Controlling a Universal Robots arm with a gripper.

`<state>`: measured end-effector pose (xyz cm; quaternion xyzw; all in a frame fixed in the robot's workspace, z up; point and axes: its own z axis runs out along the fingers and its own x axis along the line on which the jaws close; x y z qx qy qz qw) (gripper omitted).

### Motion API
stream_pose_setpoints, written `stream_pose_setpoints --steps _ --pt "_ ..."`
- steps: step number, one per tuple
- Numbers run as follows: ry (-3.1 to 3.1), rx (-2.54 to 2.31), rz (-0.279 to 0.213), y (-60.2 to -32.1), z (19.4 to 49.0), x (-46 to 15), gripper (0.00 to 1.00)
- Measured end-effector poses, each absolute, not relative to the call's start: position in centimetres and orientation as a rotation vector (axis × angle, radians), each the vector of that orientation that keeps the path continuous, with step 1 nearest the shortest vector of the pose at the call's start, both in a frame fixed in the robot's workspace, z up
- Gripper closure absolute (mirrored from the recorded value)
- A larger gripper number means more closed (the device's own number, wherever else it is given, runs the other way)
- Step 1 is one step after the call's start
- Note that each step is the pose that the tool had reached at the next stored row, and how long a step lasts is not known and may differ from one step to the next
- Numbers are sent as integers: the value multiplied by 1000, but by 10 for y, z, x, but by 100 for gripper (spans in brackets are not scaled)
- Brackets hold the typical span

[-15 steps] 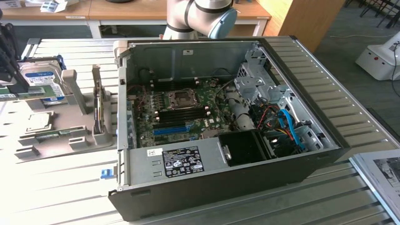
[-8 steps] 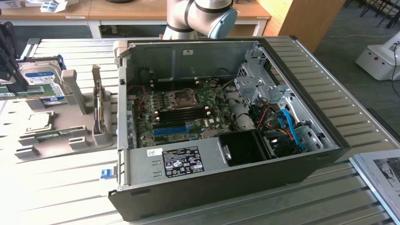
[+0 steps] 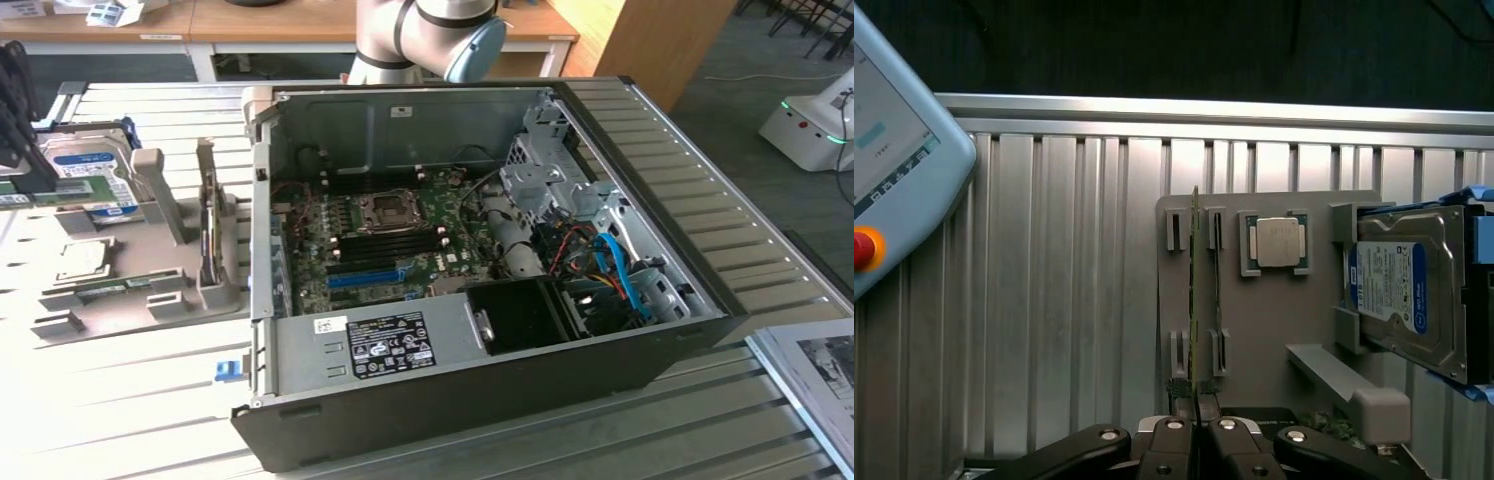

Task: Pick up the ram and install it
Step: 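Pick up the ram and move it above insertion slot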

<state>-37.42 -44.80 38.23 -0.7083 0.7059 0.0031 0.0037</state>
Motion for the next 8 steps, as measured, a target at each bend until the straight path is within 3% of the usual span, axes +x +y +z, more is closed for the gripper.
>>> stream_pose_setpoints --steps 8 --pt "2212 -2220 10 -448 383 -373 88"
